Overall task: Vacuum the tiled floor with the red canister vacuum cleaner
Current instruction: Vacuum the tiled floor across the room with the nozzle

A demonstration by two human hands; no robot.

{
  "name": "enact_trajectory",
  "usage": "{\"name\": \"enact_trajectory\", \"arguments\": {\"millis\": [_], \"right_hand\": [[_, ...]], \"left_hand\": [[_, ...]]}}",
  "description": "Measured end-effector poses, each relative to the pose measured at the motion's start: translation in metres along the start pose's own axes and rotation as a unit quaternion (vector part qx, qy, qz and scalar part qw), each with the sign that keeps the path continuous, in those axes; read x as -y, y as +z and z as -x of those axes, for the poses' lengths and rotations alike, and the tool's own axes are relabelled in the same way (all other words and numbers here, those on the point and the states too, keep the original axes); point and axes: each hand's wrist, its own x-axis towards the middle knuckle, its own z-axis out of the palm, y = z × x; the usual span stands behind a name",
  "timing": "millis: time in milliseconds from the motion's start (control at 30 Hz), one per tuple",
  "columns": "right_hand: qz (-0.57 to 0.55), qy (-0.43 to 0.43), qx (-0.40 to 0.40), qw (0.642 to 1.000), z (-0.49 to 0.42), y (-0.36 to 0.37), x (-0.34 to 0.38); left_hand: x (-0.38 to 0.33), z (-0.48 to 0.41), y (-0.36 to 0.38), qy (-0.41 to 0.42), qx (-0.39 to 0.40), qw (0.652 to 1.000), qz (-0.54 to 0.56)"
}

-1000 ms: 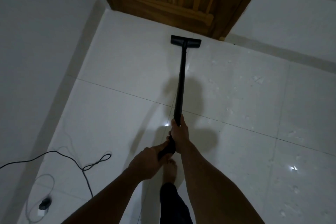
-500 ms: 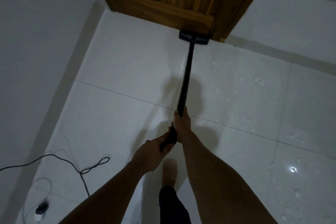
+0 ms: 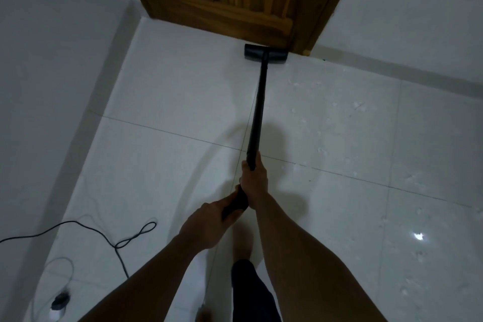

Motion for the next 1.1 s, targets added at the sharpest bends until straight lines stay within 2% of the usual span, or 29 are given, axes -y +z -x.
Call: {"name": "enact_trajectory", "arguments": {"millis": [367, 567, 667, 800, 967, 1100], "right_hand": [[0.000, -0.003, -0.008, 1.000, 0.132, -0.011, -0.108], [-0.005, 0.003, -0.017, 1.000, 0.215, -0.003, -0.201], [0.006, -0.004, -0.042, 0.999, 0.237, 0.003, -0.260], [-0.015, 0.002, -0.032, 0.999, 0.298, -0.006, -0.295], [-0.038, 0.017, -0.028, 0.999, 0.339, -0.030, -0.359], [-0.046, -0.004, -0.024, 0.999, 0.368, -0.052, -0.408]], "left_hand": [[0.030, 0.148, 0.059, 0.000, 0.050, 0.994, -0.096], [0.071, 0.246, 0.100, 0.042, 0.074, 0.990, -0.110], [0.084, 0.296, 0.121, 0.036, 0.093, 0.989, -0.108], [0.099, 0.348, 0.149, 0.045, 0.102, 0.988, -0.104], [0.126, 0.390, 0.209, 0.040, 0.123, 0.981, -0.148], [0.153, 0.417, 0.264, 0.040, 0.109, 0.975, -0.190]]}}
